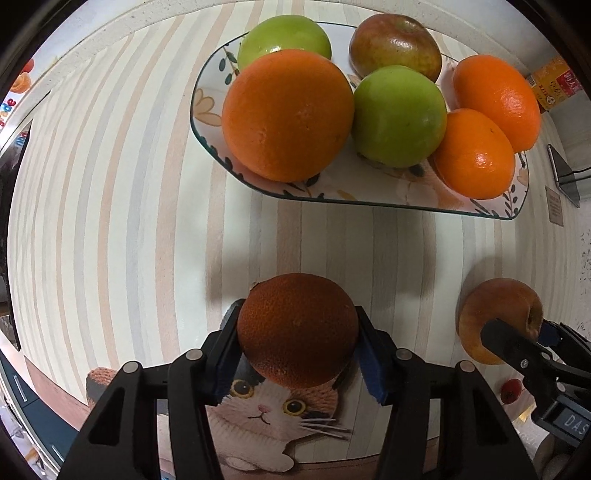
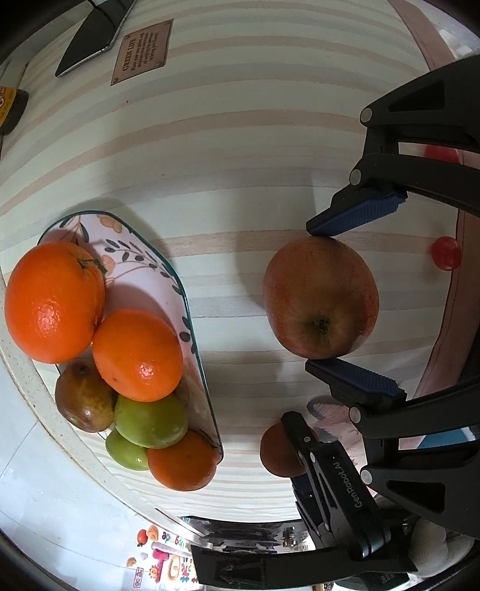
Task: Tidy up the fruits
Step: 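Place the pear on the plate with the right tool while the left places the tangerine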
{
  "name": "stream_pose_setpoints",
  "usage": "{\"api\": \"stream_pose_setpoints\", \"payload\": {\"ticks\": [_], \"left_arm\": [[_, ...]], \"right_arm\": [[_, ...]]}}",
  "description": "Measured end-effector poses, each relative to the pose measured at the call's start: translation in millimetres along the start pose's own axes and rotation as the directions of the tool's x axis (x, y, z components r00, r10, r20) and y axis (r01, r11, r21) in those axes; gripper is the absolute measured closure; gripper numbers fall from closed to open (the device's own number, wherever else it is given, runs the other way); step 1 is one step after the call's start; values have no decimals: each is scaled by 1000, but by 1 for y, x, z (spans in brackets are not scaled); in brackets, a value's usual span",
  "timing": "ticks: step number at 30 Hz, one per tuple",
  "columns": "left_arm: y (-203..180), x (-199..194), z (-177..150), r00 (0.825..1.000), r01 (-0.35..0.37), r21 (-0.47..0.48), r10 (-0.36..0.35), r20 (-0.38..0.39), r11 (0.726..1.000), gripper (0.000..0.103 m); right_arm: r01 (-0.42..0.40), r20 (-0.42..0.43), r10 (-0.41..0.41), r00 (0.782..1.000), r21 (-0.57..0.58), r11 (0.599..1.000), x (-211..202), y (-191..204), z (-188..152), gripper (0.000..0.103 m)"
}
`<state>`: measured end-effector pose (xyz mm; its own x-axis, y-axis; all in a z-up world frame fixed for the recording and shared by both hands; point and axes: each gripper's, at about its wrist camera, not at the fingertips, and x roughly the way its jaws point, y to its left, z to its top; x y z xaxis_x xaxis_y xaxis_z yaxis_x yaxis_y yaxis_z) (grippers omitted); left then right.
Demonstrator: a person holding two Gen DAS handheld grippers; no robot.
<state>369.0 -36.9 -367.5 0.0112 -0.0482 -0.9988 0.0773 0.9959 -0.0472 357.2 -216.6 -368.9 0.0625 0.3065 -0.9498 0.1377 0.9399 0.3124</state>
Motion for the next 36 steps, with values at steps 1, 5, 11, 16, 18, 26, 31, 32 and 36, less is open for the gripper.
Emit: {"api": "stream_pose_setpoints", "payload": {"ticks": [1,5,11,16,18,26,31,32,36], "left_arm": [[-1,-1,0,1000,-7,-12,7,3,1000,50],[-4,-8,-1,1000,-3,-13,4,8,1000,50],[-5,-36,-3,999,31,-16,-31,30,999,50],[-4,-73,3,994,57,-18,-55,95,998,50],[-4,-93,11,989,73,-20,-69,132,997,50],[-2,-121,81,976,45,-7,-42,214,999,50],[-3,-100,124,984,34,5,-34,176,999,50],[-3,-94,129,986,40,6,-40,161,999,50],[-3,-71,142,994,57,-8,-56,94,998,50]], "right_arm": [[2,2,-2,1000,-3,1000,-1,-1,-1,33],[4,17,-4,1000,-13,1000,-6,-5,-4,34],[-47,79,44,996,36,998,-26,-16,-10,34],[-90,206,69,976,93,992,-63,-27,6,34],[-79,239,52,970,105,991,-70,-30,19,34],[22,277,-46,960,90,996,-59,-22,52,34],[13,303,-41,952,92,996,-56,-19,51,34],[8,304,-36,952,90,996,-56,-20,51,34],[-25,297,-2,955,88,996,-56,-24,52,33]]}}
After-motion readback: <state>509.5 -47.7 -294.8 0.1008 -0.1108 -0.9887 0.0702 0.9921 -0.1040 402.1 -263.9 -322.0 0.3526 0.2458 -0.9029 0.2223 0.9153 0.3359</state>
